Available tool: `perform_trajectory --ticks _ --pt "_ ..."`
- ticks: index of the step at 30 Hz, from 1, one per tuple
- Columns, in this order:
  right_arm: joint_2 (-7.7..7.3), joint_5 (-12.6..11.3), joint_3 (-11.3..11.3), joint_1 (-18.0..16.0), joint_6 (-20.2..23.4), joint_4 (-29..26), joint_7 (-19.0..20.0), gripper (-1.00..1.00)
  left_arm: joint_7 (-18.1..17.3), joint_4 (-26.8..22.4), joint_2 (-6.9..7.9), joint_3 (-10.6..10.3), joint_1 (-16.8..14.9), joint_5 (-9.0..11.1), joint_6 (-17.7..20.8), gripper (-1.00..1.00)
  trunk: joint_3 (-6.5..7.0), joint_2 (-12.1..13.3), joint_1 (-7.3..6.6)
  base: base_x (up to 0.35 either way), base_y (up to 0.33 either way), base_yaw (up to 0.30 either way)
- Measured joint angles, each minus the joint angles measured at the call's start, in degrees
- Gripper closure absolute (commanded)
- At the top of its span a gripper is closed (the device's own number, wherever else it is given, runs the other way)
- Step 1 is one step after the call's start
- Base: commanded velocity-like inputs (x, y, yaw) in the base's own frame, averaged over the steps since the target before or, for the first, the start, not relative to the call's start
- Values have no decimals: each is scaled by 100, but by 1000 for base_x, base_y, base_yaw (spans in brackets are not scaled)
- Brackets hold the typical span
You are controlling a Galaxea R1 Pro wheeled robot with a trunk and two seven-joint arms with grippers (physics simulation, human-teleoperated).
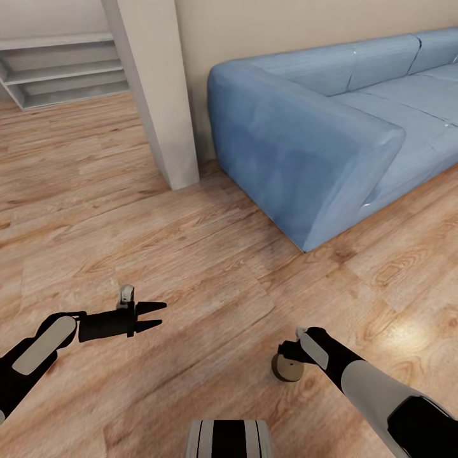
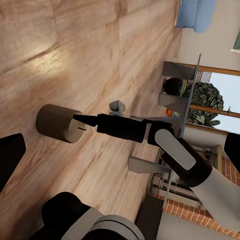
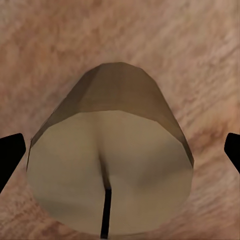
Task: Place each of the two pumpkins and all three candles from the living room inside a cabinet in the living room (use any cabinet), then make sure every cabinet is closed, and position the cauldron so it is next to a table in the living room.
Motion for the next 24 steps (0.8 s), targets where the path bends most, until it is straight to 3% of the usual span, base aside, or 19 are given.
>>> perform_trajectory --ticks 24 --pt "9 5 9 0 2 8 40 -100 5 -8 -11 -9 0 0 0 -100 0 0 0 0 0 0"
